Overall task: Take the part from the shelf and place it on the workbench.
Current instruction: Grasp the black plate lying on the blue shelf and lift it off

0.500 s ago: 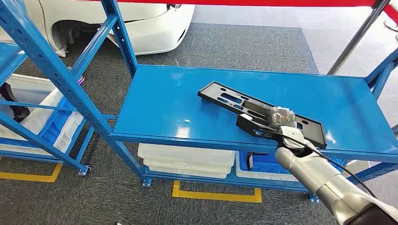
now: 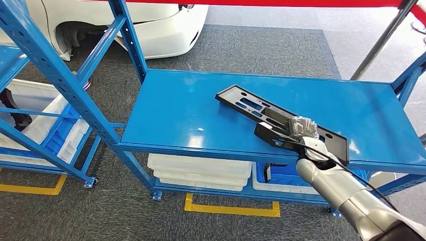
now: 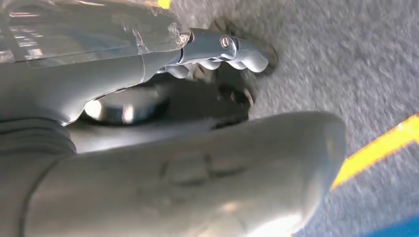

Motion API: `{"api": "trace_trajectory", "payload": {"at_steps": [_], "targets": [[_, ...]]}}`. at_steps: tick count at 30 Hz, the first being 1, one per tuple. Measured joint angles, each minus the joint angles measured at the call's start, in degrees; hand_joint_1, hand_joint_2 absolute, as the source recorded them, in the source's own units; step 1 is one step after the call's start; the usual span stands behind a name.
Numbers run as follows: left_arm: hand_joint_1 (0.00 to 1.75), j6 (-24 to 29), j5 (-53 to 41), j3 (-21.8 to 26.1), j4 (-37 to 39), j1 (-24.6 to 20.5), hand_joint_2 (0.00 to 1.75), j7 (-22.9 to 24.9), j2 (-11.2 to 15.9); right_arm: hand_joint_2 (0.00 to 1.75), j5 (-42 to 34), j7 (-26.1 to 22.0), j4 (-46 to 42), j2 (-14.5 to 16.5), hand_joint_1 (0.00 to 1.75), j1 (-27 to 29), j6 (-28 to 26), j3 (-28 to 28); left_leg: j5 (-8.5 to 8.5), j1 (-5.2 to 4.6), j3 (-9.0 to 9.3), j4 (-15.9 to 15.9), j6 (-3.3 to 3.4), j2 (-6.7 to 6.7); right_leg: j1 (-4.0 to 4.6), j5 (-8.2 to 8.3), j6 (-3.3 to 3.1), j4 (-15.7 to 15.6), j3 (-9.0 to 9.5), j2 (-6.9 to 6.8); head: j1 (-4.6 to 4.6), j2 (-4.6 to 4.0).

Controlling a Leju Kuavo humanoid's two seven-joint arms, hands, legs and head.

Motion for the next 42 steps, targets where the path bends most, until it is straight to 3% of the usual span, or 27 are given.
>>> {"api": "trace_trajectory", "payload": {"at_steps": [4, 13, 19, 28, 36, 42], "targets": [[0.00, -1.1, 0.0, 0.0, 0.0, 1.1, 0.00, -3.3, 0.0, 1.75, 1.5, 1.2, -3.6, -0.3, 1.75, 1.4, -0.2, -1.0, 0.00, 0.01, -0.05, 0.0, 0.00, 0.01, 0.00, 0.01, 0.02, 0.0, -0.05, 0.02, -0.01, 0.00], [0.00, -10.9, 0.0, 1.0, 0.1, 1.3, 0.00, -4.0, 0.0, 1.75, 10.8, 2.4, -19.9, -0.3, 1.75, 4.2, 1.4, -1.5, 0.00, 0.06, -0.05, 0.0, -0.01, -0.02, 0.04, 0.01, 0.02, 0.0, -0.08, 0.01, -0.09, 0.00], [0.00, -11.7, 0.0, 1.4, 0.2, 1.5, 0.00, -4.7, 0.0, 1.75, 13.4, 4.3, -32.0, -1.5, 1.75, 6.7, 3.0, -3.3, 0.00, 0.05, -0.08, 0.0, -0.01, 0.01, 0.04, 0.01, 0.01, 0.0, -0.12, 0.05, -0.10, 0.00], [0.00, -12.0, 0.0, 1.9, 0.2, 1.7, 0.00, -5.5, 0.0, 1.75, 14.5, 3.4, -41.9, -2.7, 1.75, 8.5, 3.1, -5.3, 0.00, 0.04, -0.12, 0.0, 0.00, 0.04, 0.03, 0.02, 0.03, 0.0, -0.13, 0.07, -0.01, 0.00], [0.00, -11.7, 0.0, 2.4, 0.2, 1.7, 0.00, -5.4, -0.1, 1.75, 15.2, 3.1, -46.9, -2.8, 1.75, 9.0, 3.2, -5.7, 0.00, 0.05, -0.12, 0.0, 0.00, 0.05, 0.04, 0.02, 0.03, 0.0, -0.16, 0.07, -0.04, 0.00], [0.00, -7.8, 0.0, 3.8, 0.3, 1.5, 0.00, -3.4, -0.4, 1.75, 12.7, 4.1, -48.0, -2.9, 1.75, 9.4, 3.4, -6.3, 0.00, 0.05, -0.13, 0.0, 0.00, 0.05, 0.04, 0.02, 0.03, 0.0, -0.15, 0.07, -0.05, 0.00]]}}
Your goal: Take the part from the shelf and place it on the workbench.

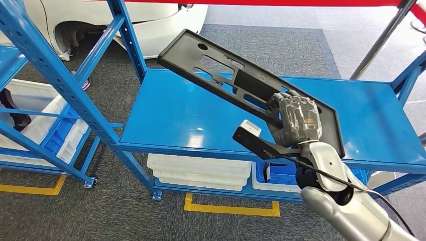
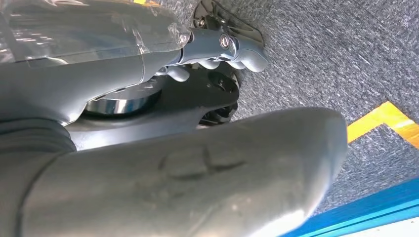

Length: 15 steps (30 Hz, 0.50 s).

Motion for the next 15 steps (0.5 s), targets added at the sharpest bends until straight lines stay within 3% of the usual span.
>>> {"api": "trace_trajectory", "payload": {"at_steps": [4, 5, 6, 9, 10, 11, 13, 15], "targets": [[0.00, 0.4, 0.0, 1.3, 0.0, -0.1, 0.00, 1.3, -0.2, 1.75, -1.2, 1.1, -0.2, -0.2, 1.75, 0.6, 0.2, -0.5, 0.77, 0.15, 0.88, -1.5, 0.91, 0.14, -0.19, 0.22, 0.87, -0.6, 0.18, -0.07, -0.27, 0.00], [0.00, 0.4, 0.0, 1.6, 0.0, -0.2, 0.00, 1.4, -0.3, 1.75, -1.3, 1.1, -0.3, -0.2, 1.75, 0.6, 0.2, -0.7, 1.26, 0.38, 1.43, -2.4, 1.15, 0.22, -0.16, -0.40, 1.07, 0.3, -0.22, -0.03, -0.27, 0.00], [0.00, 0.5, 0.0, 1.8, 0.0, -0.2, 0.00, 1.5, -0.3, 1.75, -1.3, 1.1, -0.4, -0.3, 1.75, 0.7, 0.2, -0.8, 1.73, 0.59, 1.90, -3.2, 1.26, 0.31, -0.19, -1.60, 1.28, 2.3, -1.23, 0.01, -0.15, 0.00], [0.00, 0.2, 0.0, 2.3, 0.0, -0.2, 0.00, 1.8, -0.5, 1.75, -0.7, 1.3, -0.4, -0.5, 1.75, 1.2, -0.2, -1.1, 2.09, 0.89, 1.90, -3.4, 1.21, 0.40, -1.03, -5.42, 2.18, 12.3, -6.69, 0.02, 0.60, 0.00], [0.00, 0.1, 0.0, 2.5, 0.0, -0.2, 0.00, 1.9, -0.5, 1.75, -0.4, 1.4, -0.4, -0.5, 1.75, 1.5, -0.4, -1.1, 1.92, 1.07, 1.85, -3.2, 1.00, 0.39, -1.42, -5.06, 2.55, 13.8, -7.81, 0.01, 0.76, 0.00], [0.00, -0.1, 0.0, 2.7, 0.1, -0.2, 0.00, 1.8, -0.5, 1.75, 0.0, 1.6, -0.4, -0.5, 1.75, 1.6, -0.7, -1.2, 1.62, 1.35, 1.79, -2.8, 0.67, 0.38, -1.82, -3.52, 3.02, 13.3, -7.99, -0.04, 0.85, 0.00], [0.00, -0.3, 0.0, 3.0, 0.1, -0.2, 0.00, 1.7, -0.4, 1.75, 0.4, 2.0, -0.4, -0.5, 1.75, 1.7, -1.0, -1.5, 0.58, 2.00, 1.54, -1.5, -0.35, 0.39, -2.55, 0.73, 4.25, 7.8, -6.02, -0.43, 1.11, 0.00], [0.00, -0.5, 0.0, 3.3, 0.2, -0.3, 0.00, 1.6, -0.4, 1.75, 0.6, 2.3, -0.6, -0.5, 1.75, 1.8, -1.3, -1.8, -0.54, 2.16, 0.76, 0.4, -1.50, 0.39, -2.75, 2.58, 4.61, 3.9, -4.67, -0.70, 1.87, 0.00]]}}
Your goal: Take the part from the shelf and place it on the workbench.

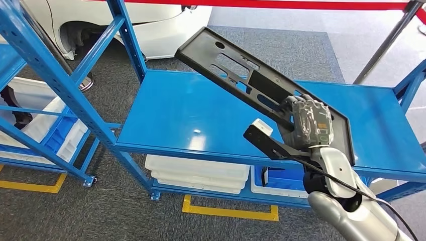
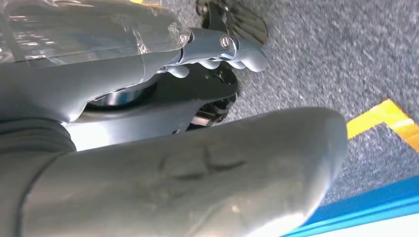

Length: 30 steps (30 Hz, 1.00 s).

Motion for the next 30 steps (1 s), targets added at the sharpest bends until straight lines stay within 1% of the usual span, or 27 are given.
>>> {"api": "trace_trajectory", "payload": {"at_steps": [1, 2, 4, 5, 6, 8, 9, 10, 11, 12, 13, 14, 15, 16, 17, 19, 20, 21, 22, 23, 24, 25, 26, 27, 28, 29, 30], "targets": [[0.00, -0.2, 0.0, 0.1, 0.1, -0.1, 0.00, 0.0, 0.0, 1.75, 0.1, 0.1, -0.1, 0.0, 1.75, 0.1, -0.1, -0.1, -0.31, -0.11, -0.48, 0.7, -0.44, -0.01, 0.05, -0.43, -0.42, -0.2, -0.11, 0.02, 0.14, 0.00], [0.00, -0.3, 0.0, 0.1, 0.1, -0.1, 0.00, -0.1, 0.0, 1.75, 0.1, 0.2, -0.2, -0.1, 1.75, 0.1, -0.1, -0.2, -0.41, -0.21, -0.89, 1.2, -0.73, 0.00, 0.08, -0.58, -1.12, 0.0, -0.53, 0.21, 0.08, 0.00], [0.00, -0.5, 0.0, 0.3, 0.2, -0.1, 0.00, -0.1, 0.0, 1.75, 0.1, 0.2, -0.3, -0.1, 1.75, 0.2, -0.2, -0.4, -0.89, -0.21, -1.43, 1.9, -1.19, 0.05, 0.04, -0.83, -2.31, 0.2, -1.21, 0.42, -0.82, 0.00], [0.00, -0.6, 0.0, 0.3, 0.2, -0.2, 0.00, -0.1, 0.0, 1.75, 0.1, 0.2, -0.4, -0.1, 1.75, 0.2, -0.2, -0.4, -1.97, -0.21, -1.86, 3.0, -1.36, 0.08, 0.08, -0.65, -2.70, 0.2, -1.51, 0.51, -1.26, 0.00], [0.00, -0.6, 0.0, 0.4, 0.2, -0.2, 0.00, -0.1, 0.0, 1.75, 0.1, 0.2, -0.4, -0.1, 1.75, 0.2, -0.2, -0.5, -3.80, -0.29, -2.56, 5.1, -1.45, 0.09, 0.18, -0.43, -3.11, 0.1, -1.75, 0.55, -1.75, 0.00], [0.00, -0.8, 0.0, 0.6, 0.2, -0.4, 0.00, -0.1, 0.0, 1.75, 0.1, 0.2, -0.5, -0.1, 1.75, 0.2, -0.2, -0.5, -8.27, -0.59, -4.61, 11.9, -1.25, 0.09, 0.62, 0.01, -3.79, 0.1, -2.25, 0.59, -2.71, 0.00], [0.00, -0.9, 0.0, 0.7, 0.2, -0.5, 0.00, -0.1, 0.0, 1.75, 0.1, 0.2, -0.6, -0.1, 1.75, 0.2, -0.3, -0.6, -9.78, -0.81, -5.38, 15.0, -0.99, 0.09, 0.96, 0.26, -4.08, 0.1, -2.53, 0.63, -3.11, 0.00], [0.00, -0.9, 0.0, 0.7, 0.2, -0.5, 0.00, -0.1, 0.0, 1.75, 0.1, 0.2, -0.6, -0.1, 1.75, 0.2, -0.3, -0.6, -10.25, -1.04, -5.51, 16.7, -0.59, 0.09, 1.34, 0.52, -4.34, 0.1, -2.82, 0.71, -3.42, 0.00], [0.00, -1.0, 0.0, 0.8, 0.2, -0.5, 0.00, 0.0, -0.1, 1.75, 0.1, 0.2, -0.6, -0.1, 1.75, 0.2, -0.3, -0.6, -9.71, -1.33, -4.82, 16.5, -0.02, 0.09, 1.73, 0.83, -4.55, 0.1, -3.12, 0.84, -3.73, 0.00], [0.00, -1.1, 0.0, 0.8, 0.2, -0.5, 0.00, 0.0, -0.2, 1.75, 0.1, 0.2, -0.6, -0.1, 1.75, 0.2, -0.3, -0.6, -8.35, -1.72, -3.21, 14.2, 0.75, 0.07, 2.13, 1.17, -4.72, 0.1, -3.41, 1.04, -3.96, 0.00], [0.00, -1.2, 0.0, 0.9, 0.2, -0.4, 0.00, 0.1, -0.3, 1.75, 0.1, 0.2, -0.6, -0.1, 1.75, 0.2, -0.3, -0.7, -6.73, -2.18, -0.98, 10.6, 1.69, -0.04, 2.44, 1.56, -4.86, 0.0, -3.67, 1.23, -4.14, 0.00], [0.00, -1.3, 0.0, 0.9, 0.2, -0.3, 0.00, 0.2, -0.4, 1.75, 0.0, 0.2, -0.6, -0.1, 1.75, 0.2, -0.3, -0.8, -5.65, -2.53, 1.16, 6.6, 2.66, -0.22, 2.71, 2.00, -4.89, -0.1, -3.91, 1.39, -4.11, 0.00], [0.00, -1.5, 0.0, 0.9, 0.2, -0.1, 0.00, 0.3, -0.5, 1.75, -0.1, 0.2, -0.6, -0.1, 1.75, 0.1, -0.3, -0.9, -4.71, -2.81, 2.73, 3.4, 3.23, -0.28, 2.73, 2.56, -4.80, -0.3, -4.07, 1.53, -3.91, 0.00], [0.00, -1.6, 0.0, 0.9, 0.3, 0.0, 0.00, 0.4, -0.6, 1.75, -0.2, 0.3, -0.6, -0.1, 1.75, 0.1, -0.3, -1.0, -4.13, -3.02, 3.49, 1.4, 3.49, -0.31, 2.57, 3.17, -4.58, -0.6, -4.19, 1.60, -3.76, 0.00], [0.00, -1.7, 0.0, 0.9, 0.3, 0.0, 0.00, 0.4, -0.6, 1.75, -0.3, 0.3, -0.6, -0.1, 1.75, 0.1, -0.4, -1.0, -3.74, -3.12, 3.51, 0.5, 3.50, -0.21, 2.35, 3.87, -4.23, -1.0, -4.27, 1.64, -3.67, 0.00], [0.00, -1.8, 0.0, 0.9, 0.3, 0.1, 0.00, 0.5, -0.7, 1.75, -0.5, 0.4, -0.6, -0.2, 1.75, 0.1, -0.4, -1.1, -1.88, -3.16, 2.91, -1.0, 3.31, 0.27, 2.03, 5.07, -3.50, -2.0, -4.45, 1.71, -4.13, 0.00], [0.00, -1.8, 0.0, 0.9, 0.3, 0.1, 0.00, 0.5, -0.7, 1.75, -0.6, 0.5, -0.6, -0.3, 1.75, 0.1, -0.4, -1.2, -0.79, -3.02, 2.61, -1.9, 3.40, 0.50, 2.06, 4.50, -3.15, -1.9, -4.74, 1.70, -4.29, 0.00], [0.00, -1.9, 0.0, 0.9, 0.3, 0.1, 0.00, 0.5, -0.8, 1.75, -0.6, 0.5, -0.6, -0.4, 1.75, 0.1, -0.4, -1.3, 0.36, -2.82, 2.16, -2.7, 3.50, 0.75, 2.10, 2.79, -2.86, -1.0, -5.22, 1.69, -4.25, 0.00], [0.00, -1.9, 0.0, 0.9, 0.3, 0.1, 0.00, 0.5, -0.9, 1.75, -0.6, 0.5, -0.6, -0.4, 1.75, 0.1, -0.5, -1.3, 1.38, -2.62, 1.55, -3.2, 3.48, 0.99, 2.06, 0.07, -2.58, 1.1, -5.85, 1.66, -3.99, 0.00], [0.00, -2.0, 0.0, 0.9, 0.3, 0.1, 0.00, 0.5, -1.0, 1.75, -0.6, 0.5, -0.6, -0.5, 1.75, 0.0, -0.5, -1.3, 2.17, -2.59, 0.79, -3.3, 3.55, 1.15, 1.93, -2.86, -2.24, 4.0, -6.45, 1.56, -3.54, 0.00], [0.00, -2.0, 0.0, 0.9, 0.3, 0.1, 0.00, 0.5, -1.1, 1.75, -0.7, 0.5, -0.6, -0.5, 1.75, 0.0, -0.5, -1.4, 2.78, -2.52, -0.15, -3.0, 3.51, 1.40, 1.75, -4.87, -1.96, 7.2, -6.89, 1.48, -3.14, 0.00], [0.00, -2.1, 0.0, 0.9, 0.3, 0.0, 0.00, 0.5, -1.1, 1.75, -0.7, 0.6, -0.6, -0.5, 1.75, 0.0, -0.5, -1.4, 3.29, -2.45, -1.18, -2.7, 3.37, 1.66, 1.58, -5.49, -1.64, 9.7, -6.93, 1.38, -2.82, 0.00], [0.00, -2.1, 0.0, 0.9, 0.3, 0.0, 0.00, 0.4, -1.1, 1.75, -0.7, 0.6, -0.6, -0.5, 1.75, 0.1, -0.5, -1.4, 3.71, -2.34, -2.30, -2.2, 3.25, 1.97, 1.42, -4.74, -1.32, 11.0, -6.35, 1.27, -2.54, 0.00], [0.00, -2.2, 0.0, 1.0, 0.3, -0.1, 0.00, 0.4, -1.2, 1.75, -0.7, 0.6, -0.5, -0.5, 1.75, 0.1, -0.5, -1.4, 4.04, -2.20, -3.50, -1.5, 3.08, 2.29, 1.27, -3.17, -1.02, 10.4, -4.94, 1.10, -2.29, 0.00], [0.00, -2.3, 0.0, 1.0, 0.3, -0.2, 0.00, 0.4, -1.3, 1.75, -0.7, 0.7, -0.5, -0.5, 1.75, 0.1, -0.5, -1.4, 4.29, -2.05, -4.71, -0.6, 2.87, 2.61, 1.11, -1.78, -0.71, 8.1, -2.67, 0.77, -2.05, 0.00], [0.00, -2.5, 0.0, 1.0, 0.3, -0.3, 0.00, 0.3, -1.3, 1.75, -0.8, 0.7, -0.5, -0.5, 1.75, 0.0, -0.5, -1.4, 4.49, -1.98, -5.82, 0.2, 2.64, 2.89, 1.13, -1.54, -0.47, 4.8, -0.09, 0.23, -1.74, 0.00], [0.00, -2.6, 0.0, 1.0, 0.3, -0.3, 0.00, 0.3, -1.4, 1.75, -0.8, 0.8, -0.6, -0.5, 1.75, 0.0, -0.5, -1.4, 4.65, -1.97, -6.67, 1.0, 2.39, 3.13, 1.27, -1.92, -0.67, 1.6, 2.07, -0.18, -1.44, 0.00]]}}
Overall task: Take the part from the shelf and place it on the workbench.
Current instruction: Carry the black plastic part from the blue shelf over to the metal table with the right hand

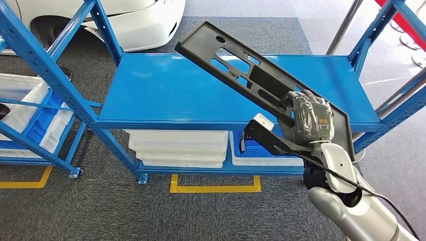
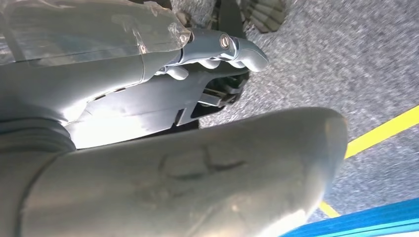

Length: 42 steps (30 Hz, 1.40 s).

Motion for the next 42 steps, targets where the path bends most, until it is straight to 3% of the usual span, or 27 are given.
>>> {"api": "trace_trajectory", "payload": {"at_steps": [2, 5, 6, 9, 10, 11, 12, 14, 16, 18, 20, 22, 24, 25, 26, 27, 30, 31, 33, 35, 36, 38, 40, 41, 42], "targets": [[0.00, -0.1, 0.0, 0.0, 0.0, 0.0, 0.00, 0.0, -0.1, 1.75, 0.0, 0.0, 0.0, 0.0, 1.75, 0.0, 0.0, 0.0, 0.44, -0.08, -0.82, 0.9, -0.62, 0.40, 0.46, -1.40, -0.92, -3.4, 1.69, -0.32, 0.20, 0.00], [0.00, 0.0, 0.0, 0.1, 0.0, 0.1, 0.00, 0.0, -0.1, 1.75, 0.0, 0.1, 0.0, 0.0, 1.75, -0.1, 0.1, 0.0, 0.48, 0.01, -1.41, 1.7, -1.79, 0.34, 0.43, -0.28, -2.61, -3.6, 0.69, 0.18, -0.09, 0.00], [0.00, 0.0, 0.0, 0.1, 0.0, 0.1, 0.00, 0.0, -0.1, 1.75, 0.0, 0.1, 0.0, 0.0, 1.75, -0.1, 0.1, 0.0, -1.03, 0.08, -1.95, 2.9, -2.22, -0.12, 0.32, 0.36, -2.99, -3.7, 0.13, 0.24, -0.27, 0.00], [0.00, 0.0, 0.0, 0.1, 0.0, -0.1, 0.00, 0.0, -0.1, 1.75, -0.1, 0.1, 0.0, 0.0, 1.75, -0.2, 0.1, 0.0, -9.37, 0.55, -3.80, 11.4, -3.08, -1.32, 0.31, 2.37, -3.59, -3.8, -2.15, 0.66, -1.21, 0.00], [0.00, 0.1, 0.0, 0.1, 0.0, -0.1, 0.00, -0.1, -0.1, 1.75, -0.1, 0.1, 0.0, 0.0, 1.75, -0.2, 0.1, 0.0, -10.87, 0.69, -3.75, 14.1, -3.15, -1.39, 0.36, 3.03, -3.63, -3.8, -3.03, 0.92, -1.45, 0.00], [0.00, 0.3, 0.0, 0.1, 0.0, -0.2, 0.00, -0.2, -0.1, 1.75, -0.1, 0.1, 0.0, 0.0, 1.75, -0.2, 0.2, 0.0, -10.93, 0.78, -3.05, 15.5, -3.11, -1.43, 0.39, 3.72, -3.58, -3.8, -3.94, 1.22, -1.59, 0.00], [0.00, 0.5, 0.0, 0.1, 0.0, -0.2, 0.00, -0.4, -0.1, 1.75, -0.2, 0.1, 0.0, 0.0, 1.75, -0.2, 0.2, 0.0, -9.81, 0.84, -1.65, 15.3, -2.97, -1.50, 0.41, 4.39, -3.45, -3.8, -4.86, 1.54, -1.76, 0.00], [0.00, 1.1, 0.0, 0.1, 0.0, -0.1, 0.00, -0.7, -0.1, 1.75, -0.4, 0.1, 0.0, 0.0, 1.75, -0.2, 0.3, 0.0, -7.29, 0.86, 3.38, 10.2, -2.31, -2.23, 0.40, 5.79, -3.04, -3.7, -6.55, 2.22, -2.12, 0.00], [0.00, 1.7, 0.0, 0.1, 0.0, 0.0, 0.00, -0.9, -0.1, 1.75, -0.6, 0.1, 0.0, 0.0, 1.75, -0.4, 0.4, 0.0, -7.78, 0.78, 8.41, 2.5, -1.63, -3.33, 0.44, 7.08, -2.41, -3.8, -7.52, 2.70, -2.27, 0.00], [0.00, 2.0, 0.0, 0.2, 0.0, 0.1, 0.00, -0.9, -0.1, 1.75, -0.8, 0.1, 0.0, 0.0, 1.75, -0.6, 0.4, 0.0, -8.53, 0.47, 9.91, -1.3, -1.22, -3.58, 0.24, 8.30, -1.59, -4.3, -7.61, 2.98, -2.22, 0.00], [0.00, 2.1, 0.0, 0.2, 0.0, 0.2, 0.00, -1.0, -0.1, 1.75, -0.9, 0.1, 0.0, 0.0, 1.75, -0.6, 0.4, 0.0, -7.23, 0.38, 9.44, -1.9, -0.61, -3.05, -0.03, 8.83, -0.88, -4.8, -7.67, 2.92, -2.31, 0.00], [0.00, 2.1, 0.0, 0.2, 0.0, 0.2, 0.00, -1.0, -0.2, 1.75, -1.1, 0.2, 0.1, 0.0, 1.75, -0.6, 0.4, 0.0, -5.81, 0.49, 8.68, -2.5, 0.11, -2.43, -0.11, 6.01, -0.55, -1.8, -8.91, 2.27, -1.91, 0.00], [0.00, 2.1, 0.0, 0.2, 0.0, 0.3, 0.00, -1.0, -0.2, 1.75, -1.3, 0.2, 0.2, 0.0, 1.75, -0.6, 0.2, 0.0, -4.89, 0.35, 7.59, -2.5, 0.50, -1.79, -0.16, 0.91, -0.44, 5.3, -11.06, 1.71, -1.04, 0.00], [0.00, 2.1, 0.0, 0.2, 0.0, 0.3, 0.00, -1.0, -0.2, 1.75, -1.4, 0.1, 0.2, 0.0, 1.75, -0.5, 0.1, 0.0, -4.56, 0.26, 7.06, -2.4, 0.57, -1.43, -0.17, -0.88, -0.38, 8.5, -11.71, 1.64, -0.68, 0.00], [0.00, 2.1, 0.0, 0.2, 0.0, 0.3, 0.00, -1.0, -0.2, 1.75, -1.5, 0.1, 0.3, 0.0, 1.75, -0.4, 0.1, 0.0, -4.30, 0.17, 6.58, -2.3, 0.57, -1.10, -0.17, -1.64, -0.35, 10.1, -11.45, 1.58, -0.39, 0.00], [0.00, 2.1, 0.0, 0.2, 0.0, 0.3, 0.00, -0.9, -0.2, 1.75, -1.5, 0.1, 0.5, 0.0, 1.75, -0.3, 0.0, 0.0, -4.14, 0.09, 6.27, -2.1, 0.54, -0.76, -0.16, -1.40, -0.36, 9.6, -10.17, 1.48, -0.15, 0.00], [0.00, 2.1, 0.0, 0.2, 0.0, 0.3, 0.00, -0.9, -0.2, 1.75, -1.6, 0.0, 0.7, 0.0, 1.75, -0.3, -0.1, 0.0, -4.11, -0.22, 5.66, -1.1, 0.29, 0.21, 0.27, 1.42, -1.08, -0.1, -2.95, -0.10, 0.54, 0.00], [0.00, 2.2, 0.0, 0.2, 0.0, 0.3, 0.00, -0.9, -0.2, 1.75, -1.6, 0.0, 0.7, 0.0, 1.75, -0.3, -0.2, 0.0, -4.12, -0.36, 5.36, -0.8, 0.11, 0.51, 0.54, 1.80, -1.50, -2.6, -1.53, -0.75, 0.66, 0.00], [0.00, 2.3, 0.0, 0.2, 0.0, 0.3, 0.00, -0.8, -0.2, 1.75, -1.6, -0.1, 0.8, 0.0, 1.75, -0.3, -0.3, 0.0, -4.08, -0.56, 4.98, -0.4, -0.31, 1.13, 1.03, 1.74, -2.15, -4.1, -1.08, -1.14, 0.66, 0.00], [0.00, 2.4, 0.0, 0.2, 0.0, 0.2, 0.00, -0.8, -0.2, 1.75, -1.6, -0.1, 0.8, 0.0, 1.75, -0.2, -0.3, 0.0, -4.42, -0.62, 4.99, -0.1, -0.88, 1.20, 0.70, 2.06, -2.67, -4.5, -1.11, -0.54, 0.57, 0.00], [0.00, 2.4, 0.0, 0.2, 0.0, 0.2, 0.00, -0.7, -0.2, 1.75, -1.5, -0.1, 0.8, 0.0, 1.75, -0.2, -0.3, 0.0, -5.15, -0.55, 4.77, 0.8, -1.29, 0.62, 0.46, 2.24, -2.94, -4.7, -1.04, -0.32, 0.37, 0.00], [0.00, 2.4, 0.0, 0.2, 0.0, 0.2, 0.00, -0.7, -0.2, 1.75, -1.5, -0.1, 0.8, 0.0, 1.75, -0.2, -0.3, 0.0, -8.23, -0.04, 2.85, 5.8, -2.23, -1.00, 0.15, 2.51, -3.35, -5.1, -0.98, 0.05, -0.27, 0.00], [0.00, 2.4, 0.0, 0.2, 0.0, 0.1, 0.00, -0.8, -0.2, 1.75, -1.5, -0.1, 0.8, 0.1, 1.75, -0.2, -0.3, 0.0, -11.37, 0.61, -0.27, 13.1, -3.00, -1.67, 0.05, 2.59, -3.48, -5.0, -1.08, 0.60, -0.89, 0.00], [0.00, 2.4, 0.0, 0.2, 0.0, 0.1, 0.00, -0.8, -0.2, 1.75, -1.6, -0.1, 0.8, 0.1, 1.75, -0.1, -0.3, 0.0, -11.73, 0.87, -1.11, 15.2, -3.28, -1.71, -0.04, 2.61, -3.45, -5.0, -1.11, 0.96, -1.03, 0.00], [0.00, 2.4, 0.0, 0.2, 0.0, 0.1, 0.00, -0.8, -0.2, 1.75, -1.6, -0.1, 0.8, 0.1, 1.75, -0.1, -0.3, 0.1, -10.96, 1.14, -1.02, 15.2, -3.52, -1.72, -0.17, 2.63, -3.40, -4.9, -1.12, 1.37, -1.17, 0.00]]}}
